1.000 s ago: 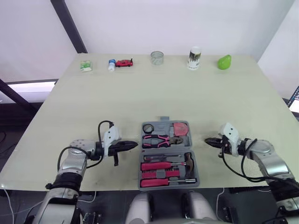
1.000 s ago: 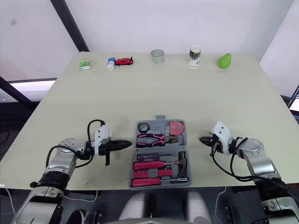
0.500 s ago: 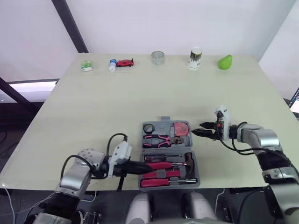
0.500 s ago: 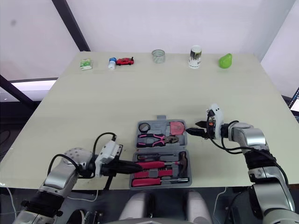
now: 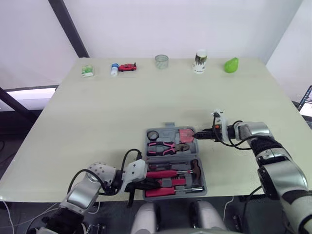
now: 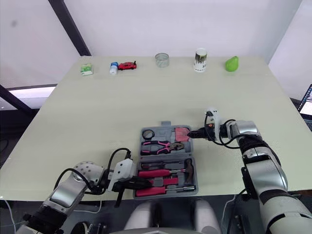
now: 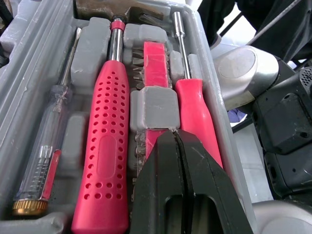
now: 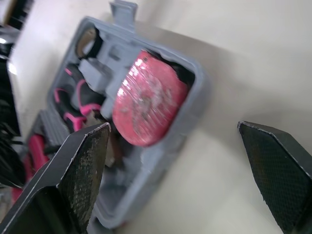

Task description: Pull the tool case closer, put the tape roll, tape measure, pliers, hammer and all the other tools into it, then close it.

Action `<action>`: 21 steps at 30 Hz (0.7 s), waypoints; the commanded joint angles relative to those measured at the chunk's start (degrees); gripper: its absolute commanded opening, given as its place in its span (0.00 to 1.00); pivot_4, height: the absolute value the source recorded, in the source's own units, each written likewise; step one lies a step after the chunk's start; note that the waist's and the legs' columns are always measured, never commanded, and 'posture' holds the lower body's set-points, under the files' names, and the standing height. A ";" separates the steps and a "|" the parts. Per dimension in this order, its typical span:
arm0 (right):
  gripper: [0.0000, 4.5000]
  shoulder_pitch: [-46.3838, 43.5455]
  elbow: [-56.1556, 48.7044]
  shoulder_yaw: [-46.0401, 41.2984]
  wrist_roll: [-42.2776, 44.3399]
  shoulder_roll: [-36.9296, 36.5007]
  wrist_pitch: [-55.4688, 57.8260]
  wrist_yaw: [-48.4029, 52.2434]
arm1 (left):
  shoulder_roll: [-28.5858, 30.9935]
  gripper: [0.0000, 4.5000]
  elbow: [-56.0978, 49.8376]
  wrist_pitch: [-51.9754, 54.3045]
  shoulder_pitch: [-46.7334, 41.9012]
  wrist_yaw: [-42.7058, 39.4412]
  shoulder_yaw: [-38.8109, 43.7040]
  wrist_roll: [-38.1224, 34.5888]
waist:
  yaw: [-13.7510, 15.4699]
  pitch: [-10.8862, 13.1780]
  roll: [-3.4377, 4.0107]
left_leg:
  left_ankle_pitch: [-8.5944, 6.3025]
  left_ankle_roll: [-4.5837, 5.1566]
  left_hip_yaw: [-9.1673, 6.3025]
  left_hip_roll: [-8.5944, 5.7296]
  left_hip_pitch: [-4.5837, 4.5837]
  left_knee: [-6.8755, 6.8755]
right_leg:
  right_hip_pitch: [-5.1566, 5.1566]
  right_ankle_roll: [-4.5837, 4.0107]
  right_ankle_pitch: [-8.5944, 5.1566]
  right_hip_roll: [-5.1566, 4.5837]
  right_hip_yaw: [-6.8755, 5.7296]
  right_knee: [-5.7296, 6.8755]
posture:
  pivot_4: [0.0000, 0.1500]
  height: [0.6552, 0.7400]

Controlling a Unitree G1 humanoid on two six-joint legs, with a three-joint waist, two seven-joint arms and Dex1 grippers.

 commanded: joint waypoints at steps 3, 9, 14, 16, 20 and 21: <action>0.98 -2.69 4.98 -2.59 0.54 3.75 1.83 2.96 | 0.28 0.00 1.37 2.04 2.72 3.38 -1.66 2.53 | -0.32 -0.13 0.22 | 0.00 0.00 0.00 0.00 0.01 -0.02 | 0.01 0.00 0.00 0.00 0.00 0.00 | 1.00 1.00; 0.98 -3.57 6.08 -4.74 0.79 5.66 3.12 4.30 | 0.93 0.00 -0.90 3.10 3.99 3.05 -2.16 1.45 | -0.43 -0.15 0.26 | 0.00 0.00 0.02 0.00 0.01 -0.05 | 0.00 0.00 0.00 -0.01 0.01 -0.02 | 1.00 1.00; 0.98 -3.17 4.14 -6.13 2.01 5.72 4.05 9.08 | 0.84 0.00 -1.14 4.02 3.49 3.56 -1.67 0.94 | -0.49 -0.12 0.29 | 0.00 0.00 0.02 0.00 0.00 -0.11 | -0.03 0.00 0.00 0.00 0.01 -0.05 | 1.00 1.00; 0.98 -2.88 2.89 -6.45 2.46 5.41 4.21 11.60 | 0.75 0.00 -1.20 4.40 3.24 3.70 -1.53 0.70 | -0.53 -0.12 0.30 | 0.00 0.00 0.02 0.00 0.01 -0.11 | -0.03 0.00 0.00 0.00 0.01 -0.05 | 1.00 1.00; 0.98 -2.42 0.83 -7.19 3.18 4.54 4.62 14.41 | 0.76 0.00 -1.27 4.84 3.02 3.79 -1.48 0.56 | -0.42 -0.11 0.32 | 0.00 0.00 0.01 -0.01 0.00 -0.11 | -0.03 0.00 0.00 0.00 0.01 -0.04 | 1.00 1.00; 0.98 -2.25 0.13 -7.43 3.54 4.23 4.71 15.09 | 0.77 0.00 -1.28 4.93 2.98 3.83 -1.42 0.49 | -0.40 -0.11 0.32 | 0.00 0.00 0.01 -0.01 -0.01 -0.11 | -0.03 0.00 0.00 -0.01 0.00 -0.04 | 1.00 1.00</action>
